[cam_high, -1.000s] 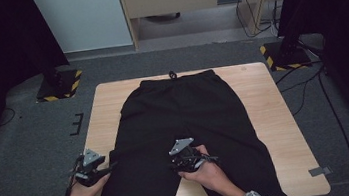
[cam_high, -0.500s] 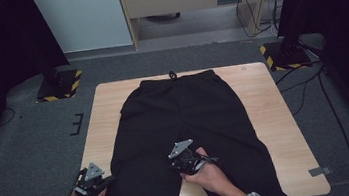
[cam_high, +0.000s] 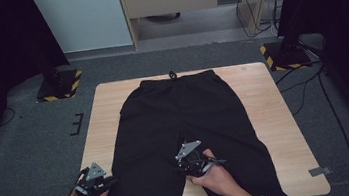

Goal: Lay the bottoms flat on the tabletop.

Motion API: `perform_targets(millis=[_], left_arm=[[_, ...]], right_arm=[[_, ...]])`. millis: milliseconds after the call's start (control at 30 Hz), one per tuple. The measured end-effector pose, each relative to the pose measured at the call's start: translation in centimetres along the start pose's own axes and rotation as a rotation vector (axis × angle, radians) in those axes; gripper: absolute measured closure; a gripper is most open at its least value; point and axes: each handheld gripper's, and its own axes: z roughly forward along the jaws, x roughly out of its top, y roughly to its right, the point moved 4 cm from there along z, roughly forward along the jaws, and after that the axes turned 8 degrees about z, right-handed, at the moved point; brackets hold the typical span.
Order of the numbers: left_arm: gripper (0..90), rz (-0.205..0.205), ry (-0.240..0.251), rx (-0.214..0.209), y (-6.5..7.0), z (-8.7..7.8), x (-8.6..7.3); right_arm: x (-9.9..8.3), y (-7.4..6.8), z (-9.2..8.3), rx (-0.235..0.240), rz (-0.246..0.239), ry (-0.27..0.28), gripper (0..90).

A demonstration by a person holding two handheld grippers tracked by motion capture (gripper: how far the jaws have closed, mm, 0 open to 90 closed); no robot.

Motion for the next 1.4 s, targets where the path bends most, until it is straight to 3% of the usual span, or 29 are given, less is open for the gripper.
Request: perform_targets(millis=[100,167,300,467,533,600,700,767,833,1000,1100,1233,1400], left_arm=[[49.5,-0.017,0.076,0.027,-2.0,-0.3,2.3],[46.1,-0.017,0.080,0.072,-3.3,0.4,3.7],[41.2,-0.051,0.091,0.088,-5.1,2.8,5.7],[37.4,-0.099,0.083,0.114,-6.9,5.9,7.1],[37.5,-0.113,0.076,0.118,-7.5,6.9,7.3],[37.8,-0.117,0.063,0.114,-7.7,7.5,7.3],[38.3,-0.114,0.041,0.120,-7.8,8.0,7.1],[38.8,-0.113,0.031,0.121,-7.8,8.2,6.9],[39.6,-0.113,0.020,0.125,-7.9,8.3,6.6],[39.3,-0.117,0.013,0.134,-7.9,8.4,6.1],[39.1,-0.113,0.009,0.135,-7.8,8.6,5.8],[38.7,-0.119,0.000,0.129,-7.7,8.9,5.5],[38.6,-0.130,0.016,0.129,-7.6,9.2,5.4]], right_arm=[[0.6,0.6,-1.8,-0.031,0.018,0.068,57.6],[1.1,1.6,-2.8,-0.069,0.037,0.097,55.6],[2.2,3.9,-3.6,-0.150,0.099,0.127,52.1],[3.9,6.0,-2.7,-0.229,0.146,0.141,45.7],[4.6,6.6,-1.6,-0.231,0.162,0.127,44.4],[5.0,7.1,-0.4,-0.228,0.173,0.102,47.7],[4.9,7.5,0.7,-0.226,0.164,0.043,73.9],[4.7,8.0,0.4,-0.243,0.165,0.029,84.0],[4.4,8.7,-0.4,-0.265,0.187,0.047,84.3],[3.8,9.7,-3.2,-0.215,0.195,0.148,57.7],[2.5,10.7,-6.0,-0.225,0.213,0.196,49.5],[-0.5,12.7,-8.4,-0.289,0.224,0.178,46.5],[-4.1,12.8,-8.1,-0.291,0.230,0.154,42.8]])
